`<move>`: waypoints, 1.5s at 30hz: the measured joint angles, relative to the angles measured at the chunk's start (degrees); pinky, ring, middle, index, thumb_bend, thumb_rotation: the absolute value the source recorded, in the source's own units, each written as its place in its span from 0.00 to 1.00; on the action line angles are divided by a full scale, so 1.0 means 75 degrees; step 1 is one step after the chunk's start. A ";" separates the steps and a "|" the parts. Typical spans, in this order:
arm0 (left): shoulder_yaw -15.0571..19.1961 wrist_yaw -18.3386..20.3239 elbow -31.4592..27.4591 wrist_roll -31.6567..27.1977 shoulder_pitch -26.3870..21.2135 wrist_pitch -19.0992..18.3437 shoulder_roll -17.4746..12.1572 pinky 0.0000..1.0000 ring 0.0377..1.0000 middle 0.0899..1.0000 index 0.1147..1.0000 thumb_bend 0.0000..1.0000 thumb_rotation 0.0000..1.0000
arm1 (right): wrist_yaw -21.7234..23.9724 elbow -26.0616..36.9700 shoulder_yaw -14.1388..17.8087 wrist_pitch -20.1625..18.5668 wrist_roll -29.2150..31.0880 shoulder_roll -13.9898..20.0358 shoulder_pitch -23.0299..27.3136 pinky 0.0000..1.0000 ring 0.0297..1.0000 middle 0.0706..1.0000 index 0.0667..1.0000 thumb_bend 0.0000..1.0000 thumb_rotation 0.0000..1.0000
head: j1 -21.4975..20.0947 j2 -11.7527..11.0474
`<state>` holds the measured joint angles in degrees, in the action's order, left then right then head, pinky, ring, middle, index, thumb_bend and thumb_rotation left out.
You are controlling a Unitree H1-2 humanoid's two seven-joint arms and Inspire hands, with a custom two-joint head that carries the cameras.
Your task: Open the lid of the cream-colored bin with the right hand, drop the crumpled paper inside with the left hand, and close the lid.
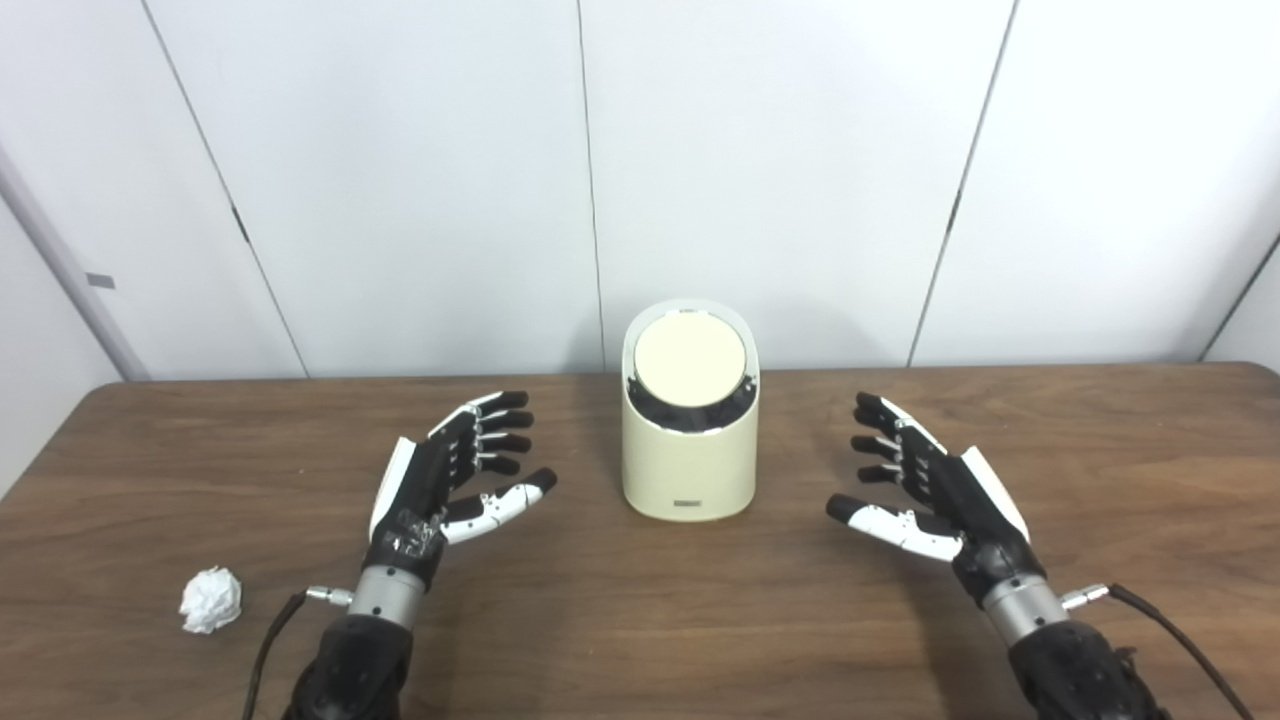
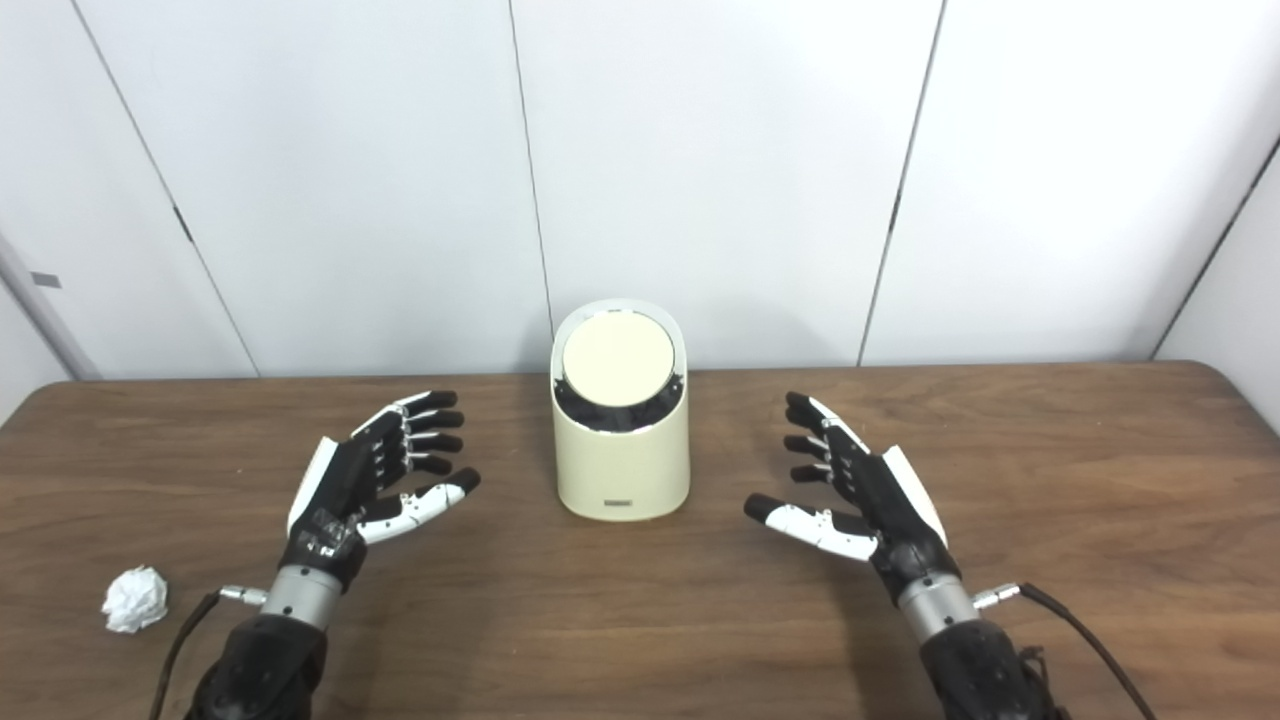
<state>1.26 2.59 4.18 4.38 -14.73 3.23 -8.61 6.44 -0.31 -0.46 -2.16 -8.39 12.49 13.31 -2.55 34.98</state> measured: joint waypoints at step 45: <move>-0.0080 -0.0035 0.0111 0.0120 0.0093 0.0044 0.0071 0.62 0.67 0.72 0.77 0.64 0.09 | -0.0483 0.0250 -0.0678 -0.1820 -0.1942 -0.0749 0.2623 0.70 0.84 0.88 0.88 0.78 0.39 | 0.0070 -0.0445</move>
<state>0.66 2.33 5.01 5.28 -14.04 3.56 -8.08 2.82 1.57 -5.55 -15.80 -22.95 6.88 32.99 -2.02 31.64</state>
